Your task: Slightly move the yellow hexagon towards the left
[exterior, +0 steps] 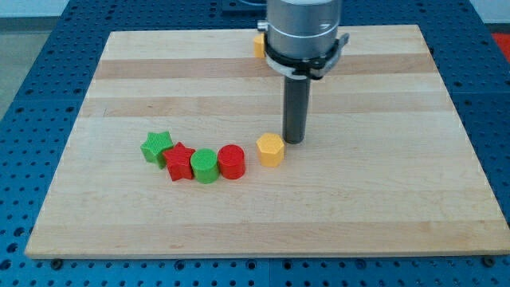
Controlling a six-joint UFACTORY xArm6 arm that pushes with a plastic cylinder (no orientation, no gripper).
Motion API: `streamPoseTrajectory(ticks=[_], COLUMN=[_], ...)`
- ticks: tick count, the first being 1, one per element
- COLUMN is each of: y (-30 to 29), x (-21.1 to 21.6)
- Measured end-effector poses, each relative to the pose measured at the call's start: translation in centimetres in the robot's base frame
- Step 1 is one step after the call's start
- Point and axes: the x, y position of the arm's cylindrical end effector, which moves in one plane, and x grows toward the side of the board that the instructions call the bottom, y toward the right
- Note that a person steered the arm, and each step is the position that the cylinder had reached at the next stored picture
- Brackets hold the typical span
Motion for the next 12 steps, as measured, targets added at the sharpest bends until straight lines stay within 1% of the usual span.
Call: streamPoseTrajectory(ticks=[1,4,6,7,10,11,12], y=[2.1,1.8,0.6,-1.0,-2.4,-2.4,-1.8], x=[0.1,0.2,0.2,0.8,1.9,1.8,0.0])
